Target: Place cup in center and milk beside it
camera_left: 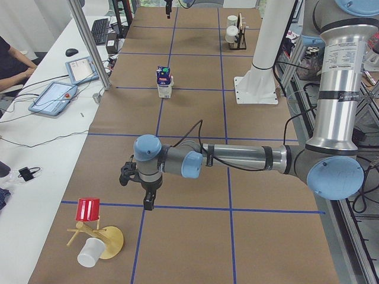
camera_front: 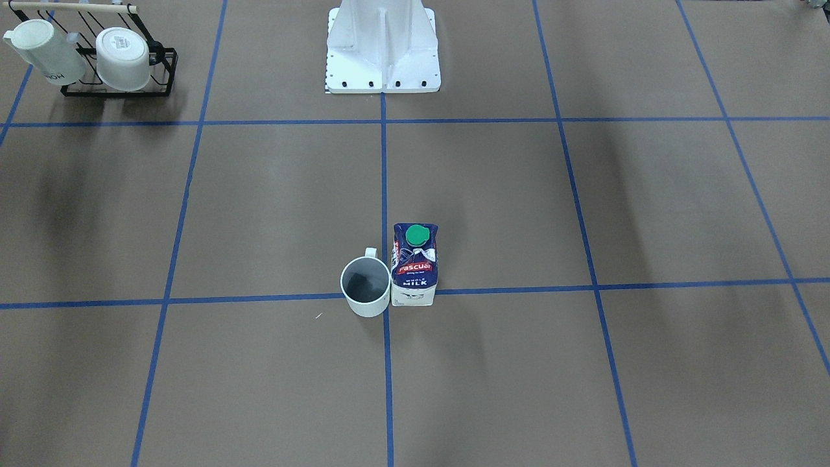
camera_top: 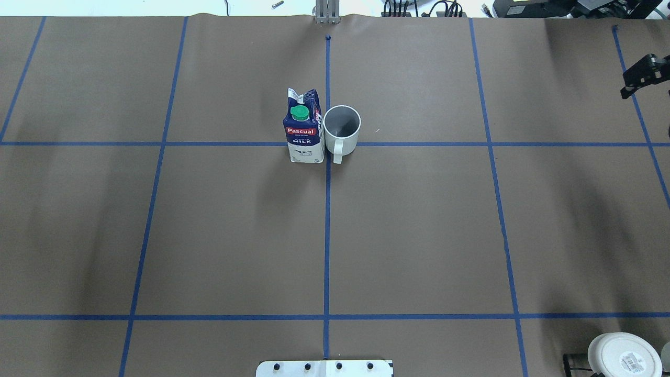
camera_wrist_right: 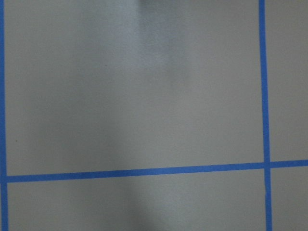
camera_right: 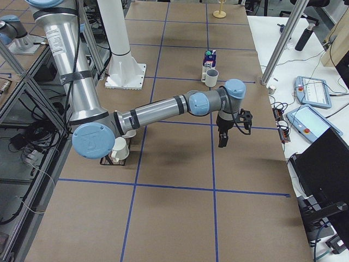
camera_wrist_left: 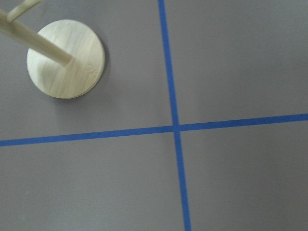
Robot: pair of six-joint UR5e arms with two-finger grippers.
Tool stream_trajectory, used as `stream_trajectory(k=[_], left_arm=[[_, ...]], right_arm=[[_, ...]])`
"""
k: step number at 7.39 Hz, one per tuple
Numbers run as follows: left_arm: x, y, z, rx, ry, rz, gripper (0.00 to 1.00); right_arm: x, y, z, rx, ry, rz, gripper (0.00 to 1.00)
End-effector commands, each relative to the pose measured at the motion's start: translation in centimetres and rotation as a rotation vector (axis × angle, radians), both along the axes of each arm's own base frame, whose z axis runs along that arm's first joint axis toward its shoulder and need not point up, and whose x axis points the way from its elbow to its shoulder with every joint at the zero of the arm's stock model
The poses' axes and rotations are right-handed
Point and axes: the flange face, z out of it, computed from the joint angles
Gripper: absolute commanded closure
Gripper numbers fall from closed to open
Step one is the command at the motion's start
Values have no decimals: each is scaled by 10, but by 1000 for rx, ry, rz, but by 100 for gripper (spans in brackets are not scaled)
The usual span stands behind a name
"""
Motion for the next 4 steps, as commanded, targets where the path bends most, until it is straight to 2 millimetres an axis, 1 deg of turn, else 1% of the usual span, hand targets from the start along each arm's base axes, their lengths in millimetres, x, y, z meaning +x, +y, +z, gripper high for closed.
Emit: stream_trajectory(k=[1, 2, 3, 4], left_arm=[[0, -14, -4, 27, 4, -7, 1], [4, -20, -20, 7, 73, 2, 1], [3, -20, -35, -3, 116, 4, 1], [0, -15, -44, 16, 118, -1, 1]], right_arm=[[39, 20, 47, 20, -7, -62, 0], [53, 25, 59, 7, -8, -50, 0], [78, 31, 68, -14, -36, -10, 0], [101, 42, 85, -13, -66, -7, 0]])
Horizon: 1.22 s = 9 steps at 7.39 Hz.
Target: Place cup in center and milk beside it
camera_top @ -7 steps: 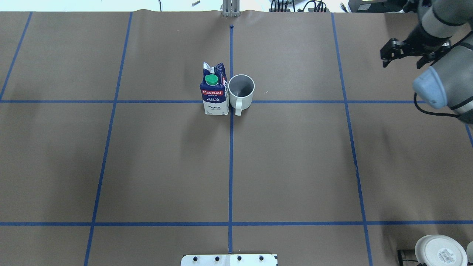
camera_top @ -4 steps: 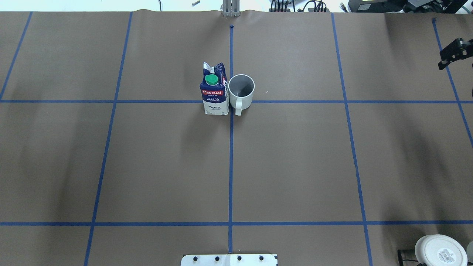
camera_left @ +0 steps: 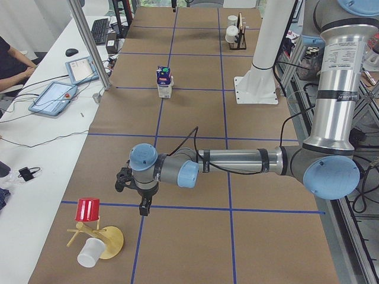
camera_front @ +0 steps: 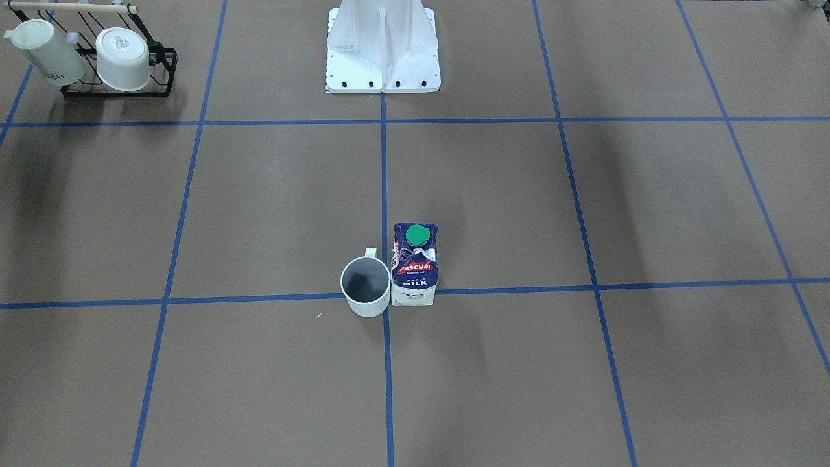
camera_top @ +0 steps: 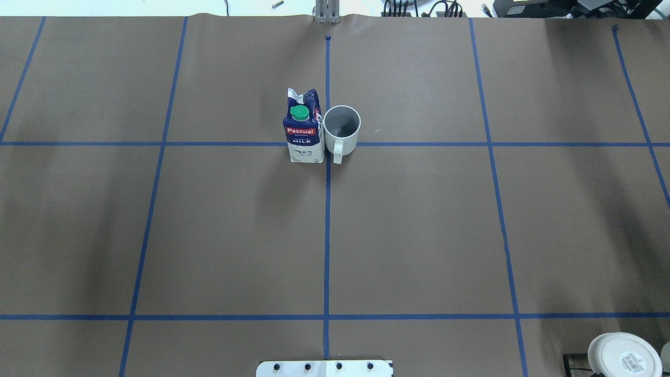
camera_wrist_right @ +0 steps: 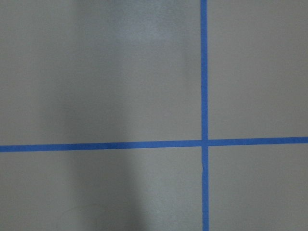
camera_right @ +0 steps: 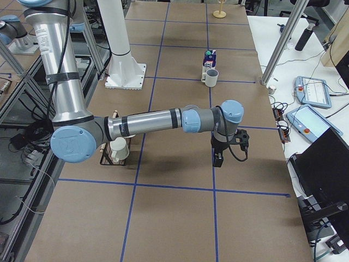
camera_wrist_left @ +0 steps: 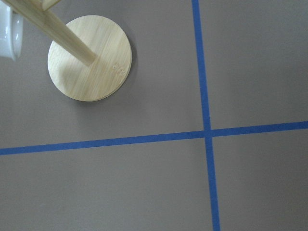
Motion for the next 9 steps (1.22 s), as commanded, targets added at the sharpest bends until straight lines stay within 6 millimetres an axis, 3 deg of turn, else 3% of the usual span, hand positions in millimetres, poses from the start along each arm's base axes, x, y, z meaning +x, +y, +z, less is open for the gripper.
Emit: stream_trajectory(k=[1, 2, 4, 9], left_arm=[[-7, 4, -22, 19, 24, -13, 1], [-15, 4, -23, 22, 24, -24, 1], [-27, 20, -9, 2, 16, -44, 1], [-30, 28, -2, -13, 15, -50, 1]], right_arm=[[34, 23, 30, -2, -33, -5, 0], [33, 29, 37, -9, -34, -6, 0], [34, 30, 39, -17, -29, -6, 0], [33, 31, 39, -13, -32, -7, 0]])
